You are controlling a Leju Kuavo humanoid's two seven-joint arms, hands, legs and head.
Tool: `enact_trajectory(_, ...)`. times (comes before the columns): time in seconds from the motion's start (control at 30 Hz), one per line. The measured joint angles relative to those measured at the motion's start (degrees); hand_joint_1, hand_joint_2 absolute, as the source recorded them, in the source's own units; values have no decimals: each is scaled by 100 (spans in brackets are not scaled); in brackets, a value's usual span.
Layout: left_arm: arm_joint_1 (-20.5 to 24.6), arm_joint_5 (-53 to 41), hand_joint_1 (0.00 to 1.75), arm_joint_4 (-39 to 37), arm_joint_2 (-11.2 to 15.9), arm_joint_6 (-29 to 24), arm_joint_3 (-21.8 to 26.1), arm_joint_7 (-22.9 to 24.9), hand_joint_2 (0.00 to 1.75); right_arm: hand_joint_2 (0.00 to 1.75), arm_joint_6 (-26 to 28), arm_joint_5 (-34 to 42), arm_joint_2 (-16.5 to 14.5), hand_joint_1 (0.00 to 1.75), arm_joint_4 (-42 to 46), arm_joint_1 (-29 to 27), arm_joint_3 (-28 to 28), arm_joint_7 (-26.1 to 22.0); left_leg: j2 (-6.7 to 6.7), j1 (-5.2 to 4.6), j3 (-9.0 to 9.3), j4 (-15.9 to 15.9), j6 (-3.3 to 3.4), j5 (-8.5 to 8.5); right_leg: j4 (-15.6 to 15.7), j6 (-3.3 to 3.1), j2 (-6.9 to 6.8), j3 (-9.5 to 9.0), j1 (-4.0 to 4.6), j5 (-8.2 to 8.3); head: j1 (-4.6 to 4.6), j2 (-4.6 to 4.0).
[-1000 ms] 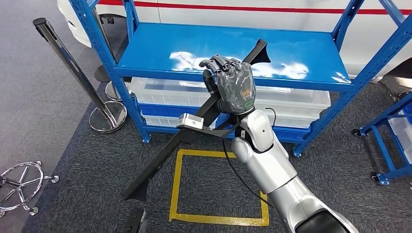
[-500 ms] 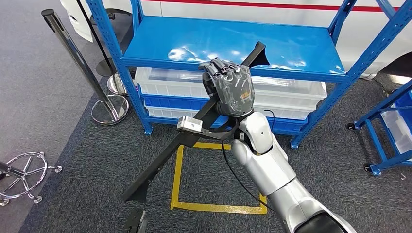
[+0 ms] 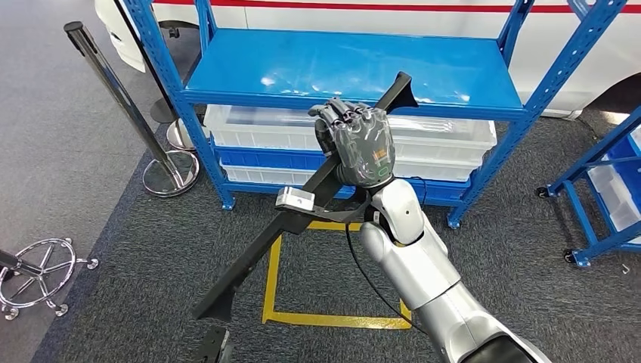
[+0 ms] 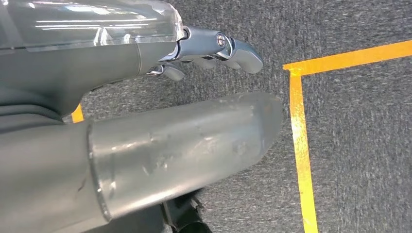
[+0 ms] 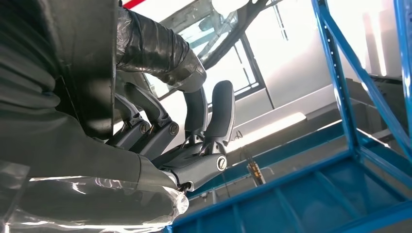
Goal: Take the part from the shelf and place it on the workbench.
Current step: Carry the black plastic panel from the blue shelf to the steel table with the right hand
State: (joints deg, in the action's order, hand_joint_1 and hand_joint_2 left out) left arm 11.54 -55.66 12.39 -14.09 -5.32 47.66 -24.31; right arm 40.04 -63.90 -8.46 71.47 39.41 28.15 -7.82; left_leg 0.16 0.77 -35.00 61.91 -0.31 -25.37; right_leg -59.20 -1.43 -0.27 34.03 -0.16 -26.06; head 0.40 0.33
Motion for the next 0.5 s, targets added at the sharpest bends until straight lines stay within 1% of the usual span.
enact_trajectory(0.03, 3, -1, 0, 0, 0, 2, -1, -2, 0, 175, 0, -5, 0, 175, 1, -3, 0, 0, -2, -14, 95, -186, 26, 11, -17, 25, 2, 22, 6, 5, 1, 0)
enact_trajectory(0.07, 4, -1, 0, 0, 0, 4, -2, -3, 0, 175, 0, -9, 0, 175, 2, -5, -1, 0, -6, -29, 118, -250, 49, -13, -22, 54, 3, 43, 9, 19, 0, 0)
enact_trajectory(0.1, 4, -1, 0, 0, -1, 5, -4, -4, 0, 175, 0, -10, 0, 175, 5, -7, -1, 0, -7, -34, 103, -285, 74, 3, -20, 87, 4, 54, 11, 38, 1, 0)
enact_trajectory(0.13, 2, -1, 0, 0, -4, 8, -7, -4, 0, 175, 0, -10, 0, 175, 12, -8, -2, 0, -2, -18, 101, -324, 106, 23, -25, 120, 5, 63, 9, 37, 1, 0)
enact_trajectory(0.17, 4, -1, 0, 0, -8, 10, -9, -4, 0, 175, 0, -10, 0, 175, 20, -6, -4, -1, 2, -2, 102, -363, 144, 53, -67, 151, 8, 89, 9, -5, 2, 0)
enact_trajectory(0.2, 10, -1, 0, 0, -12, 11, -12, -5, 0, 175, 0, -9, 0, 175, 27, -2, -8, -2, 9, 16, 102, -402, 184, 88, -197, 181, 15, 151, 6, -110, 3, 0)
enact_trajectory(0.23, 16, -1, 0, 0, -16, 12, -15, -5, 0, 175, 0, -9, 1, 175, 32, -2, -13, -3, 15, 31, 96, -427, 213, 117, -444, 208, 21, 261, -4, -274, 4, 0)
enact_trajectory(0.3, 18, -1, 0, 0, -16, 12, -18, -5, 0, 175, 0, -8, 9, 175, 33, -18, -20, -4, 17, 29, 52, -426, 234, 148, -1143, 256, 27, 574, -32, -630, 4, 0)
enact_trajectory(0.33, 13, 0, 0, 0, -16, 12, -20, -4, 0, 175, 0, -8, 16, 175, 33, -31, -22, -4, 17, 29, 28, -415, 231, 158, -1414, 275, 26, 692, -47, -719, 4, 0)
enact_trajectory(0.37, 7, 1, 0, 0, -16, 10, -21, 2, 0, 175, 0, -8, 22, 175, 34, -42, -22, -4, 17, 30, 4, -398, 225, 166, -1502, 288, 24, 723, -61, -702, 4, 0)
enact_trajectory(0.4, 3, 1, 0, 0, -16, 1, -21, 14, 0, 175, 0, -9, 26, 175, 35, -47, -22, -4, 17, 32, -16, -379, 220, 171, -1376, 294, 23, 644, -74, -583, 4, 0)
enact_trajectory(0.43, 3, 4, 0, 0, -19, -18, -21, 36, 0, 175, 0, -11, 28, 175, 38, -47, -22, -4, 16, 33, -29, -358, 211, 173, -1043, 292, 22, 456, -86, -390, 4, 0)
enact_trajectory(0.47, 5, 6, 0, 0, -21, -43, -21, 63, 0, 175, 0, -15, 28, 175, 43, -45, -22, -4, 16, 34, -40, -341, 196, 177, -653, 284, 22, 240, -93, -243, 4, 0)
enact_trajectory(0.5, 11, 10, 0, 0, -24, -71, -21, 92, 0, 175, 0, -18, 27, 175, 48, -43, -23, -4, 14, 24, -53, -323, 171, 184, -325, 269, 23, 71, -85, -127, 3, 0)
